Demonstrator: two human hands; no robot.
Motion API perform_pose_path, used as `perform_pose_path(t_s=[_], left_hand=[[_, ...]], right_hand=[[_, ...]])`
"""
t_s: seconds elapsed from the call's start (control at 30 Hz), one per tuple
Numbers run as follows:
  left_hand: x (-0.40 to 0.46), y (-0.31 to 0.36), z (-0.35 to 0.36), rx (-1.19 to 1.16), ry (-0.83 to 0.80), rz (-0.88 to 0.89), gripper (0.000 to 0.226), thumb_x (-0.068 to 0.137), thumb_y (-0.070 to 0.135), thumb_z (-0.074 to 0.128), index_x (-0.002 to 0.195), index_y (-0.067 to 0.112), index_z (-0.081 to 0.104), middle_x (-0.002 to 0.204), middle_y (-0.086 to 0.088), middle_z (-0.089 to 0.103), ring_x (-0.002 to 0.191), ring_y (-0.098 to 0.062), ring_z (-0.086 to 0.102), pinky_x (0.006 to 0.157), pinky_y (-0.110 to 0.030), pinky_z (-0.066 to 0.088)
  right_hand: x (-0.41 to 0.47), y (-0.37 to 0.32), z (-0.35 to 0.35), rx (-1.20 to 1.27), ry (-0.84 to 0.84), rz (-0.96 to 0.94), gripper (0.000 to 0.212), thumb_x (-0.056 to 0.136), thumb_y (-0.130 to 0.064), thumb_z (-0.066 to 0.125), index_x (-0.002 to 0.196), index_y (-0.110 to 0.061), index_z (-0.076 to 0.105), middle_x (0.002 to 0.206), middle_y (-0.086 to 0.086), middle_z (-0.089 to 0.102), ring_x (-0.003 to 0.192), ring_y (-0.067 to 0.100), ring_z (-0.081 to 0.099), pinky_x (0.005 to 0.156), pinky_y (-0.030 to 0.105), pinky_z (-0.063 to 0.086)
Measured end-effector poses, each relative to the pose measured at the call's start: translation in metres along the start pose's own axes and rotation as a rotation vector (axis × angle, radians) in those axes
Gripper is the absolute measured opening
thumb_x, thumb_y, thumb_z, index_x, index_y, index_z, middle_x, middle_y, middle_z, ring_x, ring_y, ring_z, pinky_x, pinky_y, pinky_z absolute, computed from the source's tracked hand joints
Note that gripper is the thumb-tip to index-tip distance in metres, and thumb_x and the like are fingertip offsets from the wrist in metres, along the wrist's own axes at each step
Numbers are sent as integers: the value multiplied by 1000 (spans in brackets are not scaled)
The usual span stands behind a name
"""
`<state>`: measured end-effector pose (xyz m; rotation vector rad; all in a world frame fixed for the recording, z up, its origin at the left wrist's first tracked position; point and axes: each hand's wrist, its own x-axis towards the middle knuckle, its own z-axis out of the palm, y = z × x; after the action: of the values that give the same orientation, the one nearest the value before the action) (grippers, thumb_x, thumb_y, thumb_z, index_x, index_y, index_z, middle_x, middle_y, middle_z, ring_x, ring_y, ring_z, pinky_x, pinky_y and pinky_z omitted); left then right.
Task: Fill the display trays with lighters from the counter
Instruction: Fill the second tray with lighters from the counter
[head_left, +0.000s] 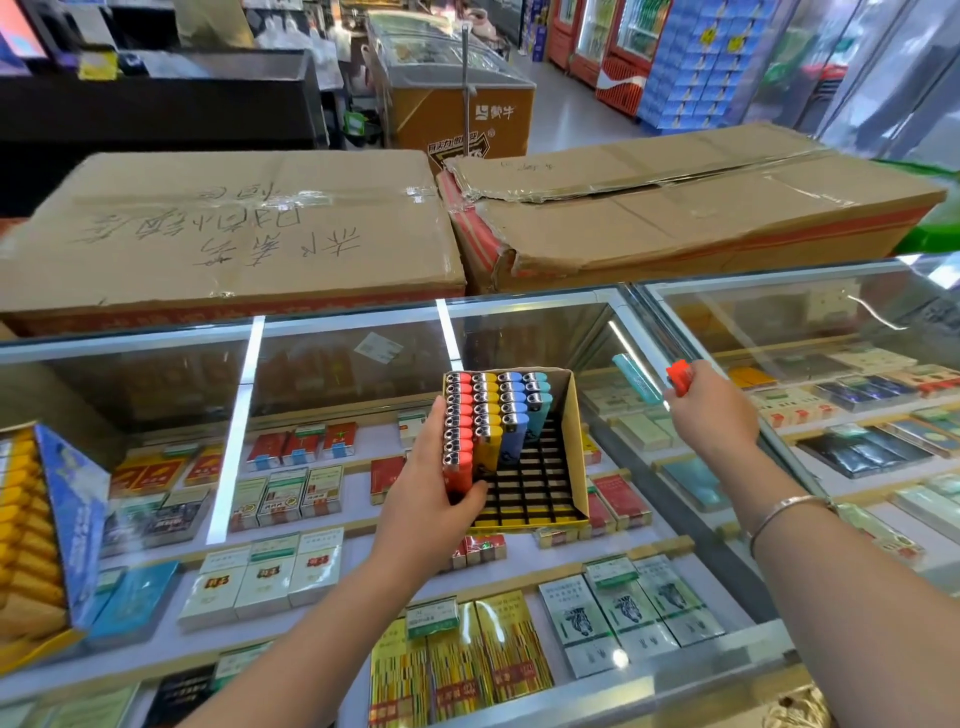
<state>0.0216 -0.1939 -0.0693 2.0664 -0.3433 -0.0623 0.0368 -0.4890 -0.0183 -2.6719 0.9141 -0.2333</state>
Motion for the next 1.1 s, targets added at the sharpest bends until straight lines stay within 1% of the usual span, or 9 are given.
perform_pose_path(t_s=[0.07,0.2,0.37,0.53,0.7,0.8,0.87,0.97,1.1], left_hand=[[-1,1,-1,12,3,-4,99,82,28,68,134,63,-8,115,40,39,92,15,52,72,-15,46],[0,3,-1,27,5,-3,98,81,28,68,138,58,-7,136,19,42,108,0,51,82,-22,48],[0,2,-1,31,9,6,99,81,26,68,136,61,-7,139,16,42,112,-1,50,83,-20,46],[0,2,-1,20,8,9,98,82,27,68,137,60,-7,141,14,41,114,-5,51,87,-29,51],[0,4,-3,-25,-11,14,99,81,29,69,137,60,-6,143,13,39,119,-8,49,92,-39,51],[0,7,-9,-117,-79,3,100,78,35,71,129,68,-7,131,34,33,121,-2,44,95,-31,46],[-1,12,-15,-188,-115,-25,98,75,41,72,124,72,-7,122,47,22,121,5,37,98,-26,38],[-4,25,-28,-196,-55,-14,84,79,46,67,127,68,3,134,38,22,121,15,26,104,-28,29],[-6,58,-48,-89,-6,251,54,85,42,54,131,56,30,147,33,20,134,12,18,107,-30,28]], right_hand=[[3,-14,0,21,-35,-54,16,94,-28,51,97,-12,53,82,9,60,75,29,57,63,37,47],[7,-33,5,51,-132,-75,18,91,-25,58,99,-9,58,89,11,62,84,31,59,70,37,48],[5,-34,10,109,-203,2,12,90,-20,59,96,-10,58,88,12,63,84,31,60,74,41,51],[3,-30,8,234,-276,14,12,80,-15,63,78,-11,52,70,6,53,62,19,50,53,29,39],[-9,-31,0,631,-250,110,22,76,-1,67,74,-15,50,68,4,49,56,16,43,51,28,36],[-30,-37,-7,940,-270,101,18,78,-6,70,83,-16,56,73,6,58,49,9,47,45,21,38],[-47,-41,-11,1121,-342,42,11,80,-18,71,81,-13,61,70,10,60,41,10,42,38,19,35],[-70,-44,-14,1324,-536,-62,23,75,-37,72,68,-16,67,62,10,59,39,14,37,37,20,32],[-92,-49,-17,1424,-905,-161,26,72,-41,72,71,-17,65,58,10,60,34,10,40,35,17,33]])
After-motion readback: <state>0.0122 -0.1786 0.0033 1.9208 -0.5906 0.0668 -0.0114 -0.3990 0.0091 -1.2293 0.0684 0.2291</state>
